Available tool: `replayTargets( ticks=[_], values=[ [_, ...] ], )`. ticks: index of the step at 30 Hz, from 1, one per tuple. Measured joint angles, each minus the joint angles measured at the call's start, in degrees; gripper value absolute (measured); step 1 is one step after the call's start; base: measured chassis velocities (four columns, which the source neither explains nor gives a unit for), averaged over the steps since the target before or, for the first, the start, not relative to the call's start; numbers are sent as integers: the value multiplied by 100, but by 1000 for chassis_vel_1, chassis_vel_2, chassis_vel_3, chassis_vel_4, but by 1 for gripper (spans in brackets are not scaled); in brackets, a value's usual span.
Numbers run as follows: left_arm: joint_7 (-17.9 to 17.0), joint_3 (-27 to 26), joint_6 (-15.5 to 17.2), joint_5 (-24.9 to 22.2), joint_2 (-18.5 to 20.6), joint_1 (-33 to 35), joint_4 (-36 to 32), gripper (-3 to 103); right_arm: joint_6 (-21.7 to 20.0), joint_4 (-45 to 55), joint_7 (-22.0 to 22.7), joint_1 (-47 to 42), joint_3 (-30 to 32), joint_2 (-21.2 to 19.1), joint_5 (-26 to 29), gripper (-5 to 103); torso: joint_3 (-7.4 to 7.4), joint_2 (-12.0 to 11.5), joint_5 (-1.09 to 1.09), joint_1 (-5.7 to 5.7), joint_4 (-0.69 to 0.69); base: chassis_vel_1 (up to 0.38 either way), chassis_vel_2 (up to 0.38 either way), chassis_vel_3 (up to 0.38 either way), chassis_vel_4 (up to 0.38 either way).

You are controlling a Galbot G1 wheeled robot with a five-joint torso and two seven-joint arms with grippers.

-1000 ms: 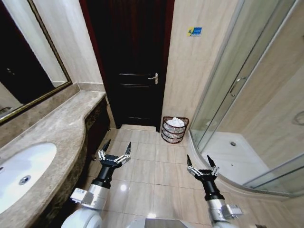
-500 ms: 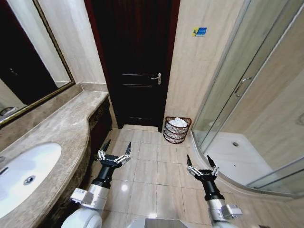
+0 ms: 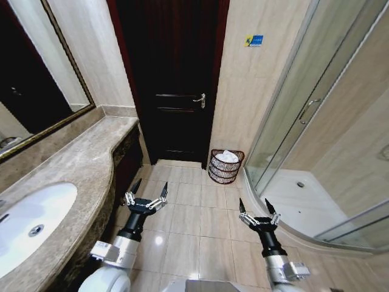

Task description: Discard the used towel into the hamper.

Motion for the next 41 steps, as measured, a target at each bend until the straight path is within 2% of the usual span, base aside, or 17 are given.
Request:
replayTargets(
  ticks=[41],
  values=[
    [0,0,0,0,1,0,0,100,0,0,0,0,0,0,0,100,0,0,-1,-1,0,-2,-3,1,1]
  ],
)
